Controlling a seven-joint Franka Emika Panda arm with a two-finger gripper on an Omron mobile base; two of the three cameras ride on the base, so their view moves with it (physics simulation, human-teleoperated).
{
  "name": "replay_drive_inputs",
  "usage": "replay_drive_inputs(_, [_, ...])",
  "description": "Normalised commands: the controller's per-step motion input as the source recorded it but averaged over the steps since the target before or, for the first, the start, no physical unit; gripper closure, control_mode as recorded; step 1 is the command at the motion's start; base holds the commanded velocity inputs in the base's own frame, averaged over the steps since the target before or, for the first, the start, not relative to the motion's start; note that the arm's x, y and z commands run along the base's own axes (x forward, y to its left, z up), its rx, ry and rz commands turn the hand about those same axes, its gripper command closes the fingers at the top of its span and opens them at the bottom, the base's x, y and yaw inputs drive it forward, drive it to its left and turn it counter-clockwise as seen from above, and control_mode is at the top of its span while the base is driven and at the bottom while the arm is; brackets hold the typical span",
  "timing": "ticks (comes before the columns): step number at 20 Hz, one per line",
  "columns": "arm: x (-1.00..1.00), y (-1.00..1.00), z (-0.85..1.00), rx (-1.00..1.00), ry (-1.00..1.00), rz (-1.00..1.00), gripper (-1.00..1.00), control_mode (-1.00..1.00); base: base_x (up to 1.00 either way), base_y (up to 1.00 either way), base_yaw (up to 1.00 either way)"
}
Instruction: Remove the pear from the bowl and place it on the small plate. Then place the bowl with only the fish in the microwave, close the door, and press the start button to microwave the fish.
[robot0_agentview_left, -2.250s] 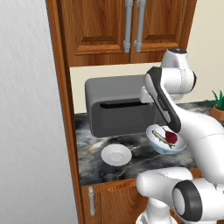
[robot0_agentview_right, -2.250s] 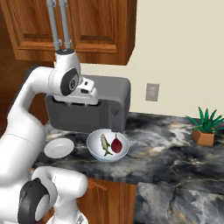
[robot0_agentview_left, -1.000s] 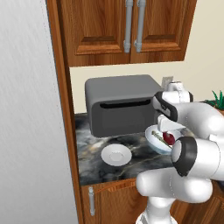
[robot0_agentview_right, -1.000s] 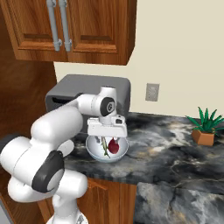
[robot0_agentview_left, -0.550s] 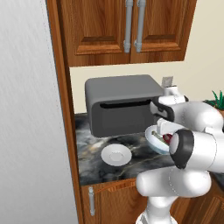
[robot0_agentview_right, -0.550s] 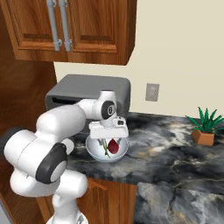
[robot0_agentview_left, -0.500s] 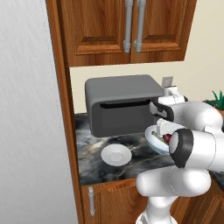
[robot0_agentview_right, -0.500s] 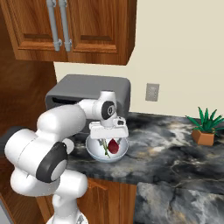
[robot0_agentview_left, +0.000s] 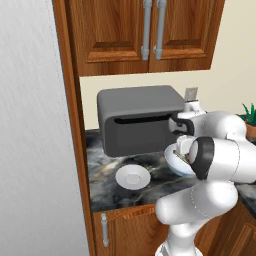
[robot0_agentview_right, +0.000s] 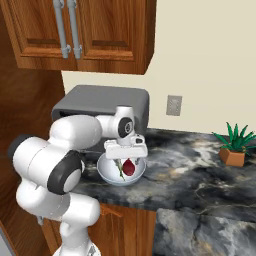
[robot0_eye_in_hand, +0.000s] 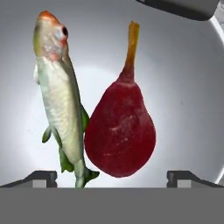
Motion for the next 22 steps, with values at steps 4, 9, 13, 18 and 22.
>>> replay_drive_inputs(4, [0.16, 0.00, -0.31, 0.00, 0.00, 0.00, -1.00, -1.00, 0.00, 0.00, 0.00])
replay_drive_inputs(9, [0.04, 0.00, -0.21, 0.00, 0.00, 0.00, -1.00, -1.00, 0.00, 0.00, 0.00])
replay_drive_inputs(13, [0.00, 0.00, -0.22, 0.00, 0.00, 0.00, 1.00, -1.00, 0.00, 0.00, 0.00])
replay_drive_inputs(18, [0.00, 0.00, -0.28, 0.00, 0.01, 0.00, 1.00, -1.00, 0.00, 0.00, 0.00])
replay_drive_inputs(22, [-0.21, -0.01, 0.71, 0.00, -0.19, 0.00, 1.00, -1.00, 0.00, 0.00, 0.00])
